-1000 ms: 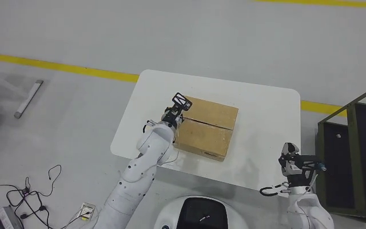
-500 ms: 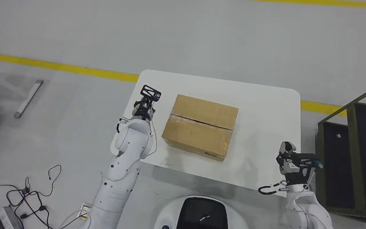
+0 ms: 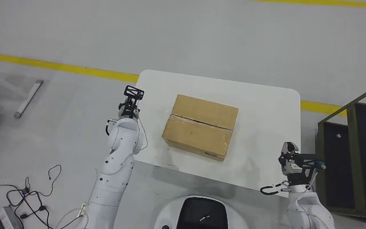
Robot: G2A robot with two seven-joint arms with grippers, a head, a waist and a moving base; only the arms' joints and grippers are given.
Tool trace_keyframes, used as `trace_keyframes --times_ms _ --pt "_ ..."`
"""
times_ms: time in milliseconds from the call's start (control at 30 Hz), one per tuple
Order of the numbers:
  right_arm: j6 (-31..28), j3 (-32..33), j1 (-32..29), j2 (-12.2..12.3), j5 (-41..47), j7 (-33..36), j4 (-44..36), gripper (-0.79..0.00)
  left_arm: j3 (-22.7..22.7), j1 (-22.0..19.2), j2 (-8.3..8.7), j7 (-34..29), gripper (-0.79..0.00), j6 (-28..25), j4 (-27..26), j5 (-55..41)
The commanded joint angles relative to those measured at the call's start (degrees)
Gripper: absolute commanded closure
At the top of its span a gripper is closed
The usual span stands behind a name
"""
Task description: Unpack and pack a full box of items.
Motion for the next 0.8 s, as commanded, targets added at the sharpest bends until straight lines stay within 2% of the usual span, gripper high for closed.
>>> trace_keyframes --times_ms 0,633,667,700,767 --pt "-0.06 0.14 -0.19 -0.02 -0.01 -0.09 -0.18 0.0 -0.01 -0.16 -0.04 0.1 0.0 0.45 1.18 -0.09" --pt "-0.22 0.99 -1.93 -0.29 0.07 -0.73 -1.54 0.0 0.7 -4.37 -0.65 0.59 0.0 6.16 17.04 0.05" --pt "-0.18 1.06 -1.98 -0.31 0.12 -0.81 -1.61 0.0 0.87 -4.5 -0.71 0.49 -0.336 6.17 17.61 -0.11" --pt "-0.2 1.1 -2.05 -0.32 0.11 -0.84 -1.66 0.0 0.92 -4.56 -0.77 0.06 -0.785 6.15 18.32 -0.5" --pt "-0.1 1.16 -2.24 -0.36 0.16 -0.84 -1.87 0.0 0.77 -4.71 -0.87 -0.37 -0.785 6.35 18.87 -1.55"
